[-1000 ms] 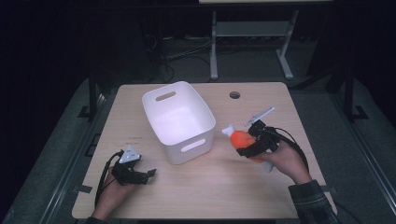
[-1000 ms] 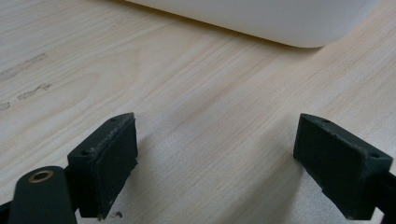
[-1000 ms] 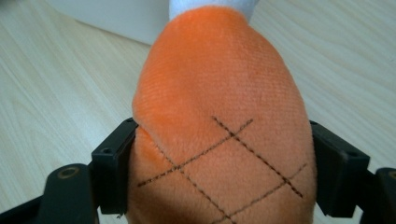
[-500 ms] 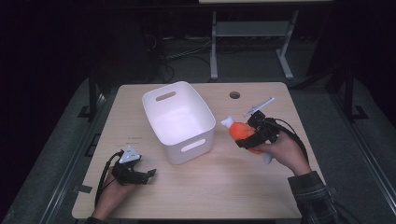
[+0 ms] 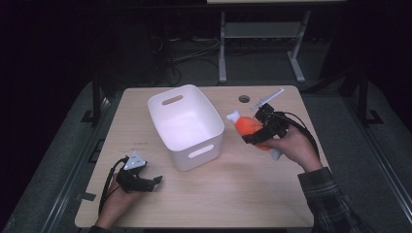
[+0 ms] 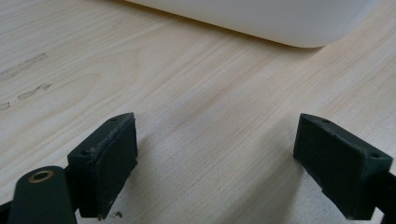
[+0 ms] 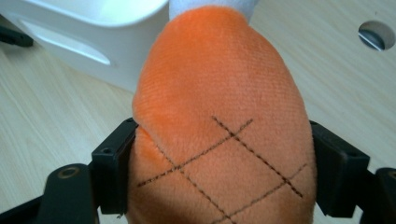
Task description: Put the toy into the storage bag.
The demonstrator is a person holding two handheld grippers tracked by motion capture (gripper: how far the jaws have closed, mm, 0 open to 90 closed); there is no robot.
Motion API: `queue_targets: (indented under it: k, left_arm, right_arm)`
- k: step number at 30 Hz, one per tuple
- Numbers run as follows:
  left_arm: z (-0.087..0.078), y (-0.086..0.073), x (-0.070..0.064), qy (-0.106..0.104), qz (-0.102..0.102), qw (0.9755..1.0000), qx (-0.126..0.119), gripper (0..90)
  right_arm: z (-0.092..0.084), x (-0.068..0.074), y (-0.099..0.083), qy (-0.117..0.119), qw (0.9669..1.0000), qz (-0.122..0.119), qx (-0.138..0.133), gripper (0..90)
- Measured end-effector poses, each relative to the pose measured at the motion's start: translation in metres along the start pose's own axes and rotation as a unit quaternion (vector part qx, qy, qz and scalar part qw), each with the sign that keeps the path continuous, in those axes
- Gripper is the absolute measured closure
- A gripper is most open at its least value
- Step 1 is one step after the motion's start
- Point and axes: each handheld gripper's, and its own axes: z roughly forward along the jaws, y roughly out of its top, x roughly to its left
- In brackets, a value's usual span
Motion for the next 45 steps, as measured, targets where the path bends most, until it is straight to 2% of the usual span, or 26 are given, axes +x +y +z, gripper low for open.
queue_targets:
  k: [11, 25, 33, 45]
  left_arm:
    - [0.000, 0.000, 0.000, 0.000, 0.000, 1.0000, 0.000, 13.0]
    - [0.000, 0.000, 0.000, -0.001, 0.000, 1.0000, 0.001, 13.0]
    - [0.000, 0.000, 0.000, -0.001, 0.000, 1.0000, 0.002, 13.0]
    - [0.000, 0.000, 0.000, -0.001, 0.000, 1.0000, 0.001, 13.0]
  right_arm:
    - [-0.002, 0.001, 0.028, 0.003, 0.9999, -0.012, -0.004, 22.5]
    - [0.004, 0.013, 0.062, 0.008, 0.9994, -0.035, -0.006, 22.5]
    - [0.011, 0.022, 0.082, 0.015, 0.9986, -0.050, -0.010, 22.5]
    - [0.031, 0.037, 0.113, 0.023, 0.9978, -0.061, -0.003, 22.5]
